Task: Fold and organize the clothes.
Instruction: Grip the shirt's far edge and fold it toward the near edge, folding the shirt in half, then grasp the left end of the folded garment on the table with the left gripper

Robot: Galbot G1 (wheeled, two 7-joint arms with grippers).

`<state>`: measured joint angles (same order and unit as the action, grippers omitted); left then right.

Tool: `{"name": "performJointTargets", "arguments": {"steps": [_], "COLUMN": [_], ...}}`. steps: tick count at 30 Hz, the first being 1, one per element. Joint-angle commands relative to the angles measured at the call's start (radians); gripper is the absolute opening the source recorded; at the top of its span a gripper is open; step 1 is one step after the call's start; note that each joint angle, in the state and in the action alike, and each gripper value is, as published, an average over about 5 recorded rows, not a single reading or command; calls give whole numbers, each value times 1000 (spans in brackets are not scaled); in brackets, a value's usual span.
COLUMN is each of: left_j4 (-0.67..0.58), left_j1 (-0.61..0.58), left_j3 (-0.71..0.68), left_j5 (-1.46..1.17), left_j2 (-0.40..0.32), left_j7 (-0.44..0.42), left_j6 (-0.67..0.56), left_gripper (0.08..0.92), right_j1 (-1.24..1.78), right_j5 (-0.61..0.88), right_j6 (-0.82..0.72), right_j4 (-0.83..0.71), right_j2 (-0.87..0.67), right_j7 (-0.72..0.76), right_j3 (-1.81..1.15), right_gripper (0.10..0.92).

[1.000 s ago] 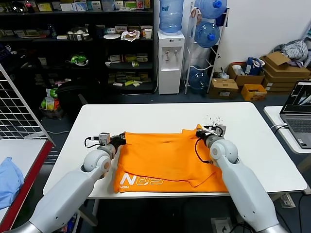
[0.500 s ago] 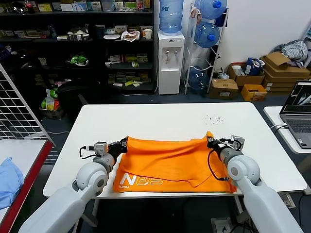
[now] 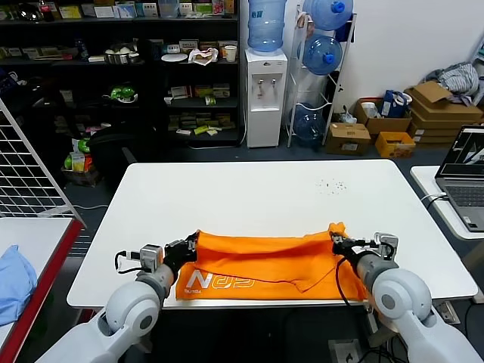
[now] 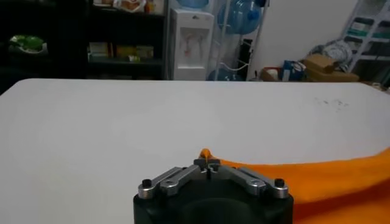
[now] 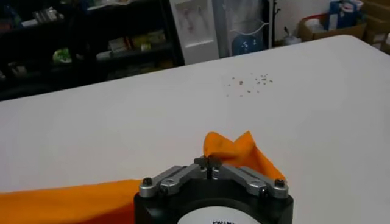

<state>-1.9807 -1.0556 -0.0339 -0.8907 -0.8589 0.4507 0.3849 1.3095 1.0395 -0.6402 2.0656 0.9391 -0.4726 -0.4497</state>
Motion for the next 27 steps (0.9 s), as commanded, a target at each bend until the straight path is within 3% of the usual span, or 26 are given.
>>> {"name": "performJointTargets", "arguments": {"steps": [1,4,8,19,27], "left_j4": [-74,-83,-89,-52,20], "left_j1": [-126,-148,-179,-236,-207], "left_j3": [28,45,78,100,91], "left_j5": [20,26,37,95,91], "left_j2": [27,32,29,-10,-60], "left_j7": [9,5,-1,-12,-26], "left_j6": [0,1,0,-25,-40], "left_gripper": [91,93,150,467,701], "right_j1": [134,161,196,242,247], "right_j5": [5,1,-3,-31,-45], "right_j6": [-14,-18,-19,-10,-8], "right_j4": [94,112,140,172,167], "right_j2": [-22,-25,-25,-7,12], "right_j7": [-14,1,13,37,39], "right_j3": [-40,-60,-92,-141,-136], "right_gripper": [124,157,266,578,812]}}
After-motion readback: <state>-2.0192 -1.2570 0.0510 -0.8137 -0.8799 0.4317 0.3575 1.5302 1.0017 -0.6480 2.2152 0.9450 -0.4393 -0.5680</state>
